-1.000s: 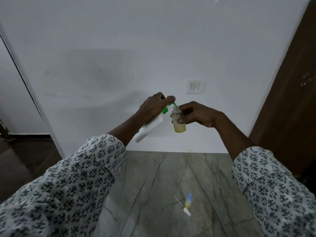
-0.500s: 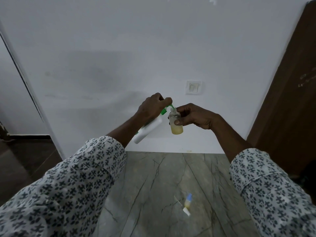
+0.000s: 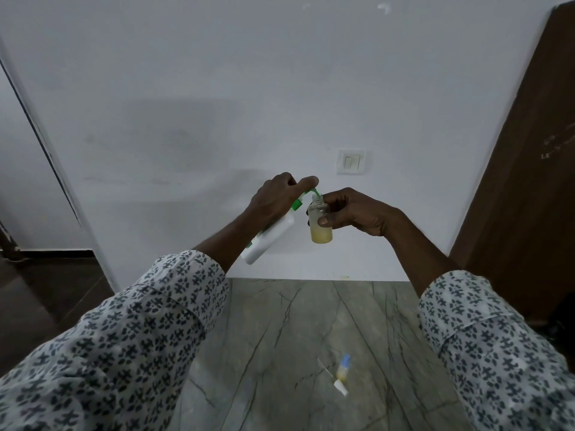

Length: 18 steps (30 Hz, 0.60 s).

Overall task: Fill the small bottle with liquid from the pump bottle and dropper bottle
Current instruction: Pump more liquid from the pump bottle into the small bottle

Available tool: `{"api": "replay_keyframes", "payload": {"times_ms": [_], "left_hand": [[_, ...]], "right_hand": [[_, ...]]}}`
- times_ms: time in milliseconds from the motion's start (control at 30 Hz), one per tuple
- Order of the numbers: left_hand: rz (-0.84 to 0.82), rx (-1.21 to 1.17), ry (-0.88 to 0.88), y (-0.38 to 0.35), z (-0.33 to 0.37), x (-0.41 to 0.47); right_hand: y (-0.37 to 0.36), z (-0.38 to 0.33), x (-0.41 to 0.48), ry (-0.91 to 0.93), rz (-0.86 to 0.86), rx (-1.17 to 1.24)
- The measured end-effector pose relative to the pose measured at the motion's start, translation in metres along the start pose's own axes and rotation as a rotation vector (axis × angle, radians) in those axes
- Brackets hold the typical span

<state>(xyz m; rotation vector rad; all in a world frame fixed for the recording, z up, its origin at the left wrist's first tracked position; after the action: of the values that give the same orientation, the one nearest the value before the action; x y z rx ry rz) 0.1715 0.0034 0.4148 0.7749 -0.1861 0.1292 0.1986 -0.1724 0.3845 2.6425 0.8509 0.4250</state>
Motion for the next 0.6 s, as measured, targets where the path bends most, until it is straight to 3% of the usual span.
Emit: {"api": "replay_keyframes", "payload": {"times_ms": [600], "left_hand": [[-0.027,0.001,-0.01,-0.0002,0.0065,-0.0009]], "right_hand": [[-0.0006,-0.006,-0.0062,-0.004,-0.014,0.043]]}}
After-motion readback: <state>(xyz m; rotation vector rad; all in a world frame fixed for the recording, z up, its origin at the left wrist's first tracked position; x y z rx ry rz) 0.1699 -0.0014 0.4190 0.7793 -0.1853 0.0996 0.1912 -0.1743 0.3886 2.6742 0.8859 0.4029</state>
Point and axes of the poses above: each hand's wrist, its own x-axis towards the middle knuckle, its own y-axis out of the back of the hand, z = x × y, the point moved 4 cm from there along x, towards the middle knuckle, and after that the axes turned 5 degrees about y, right-handed, at the moved point
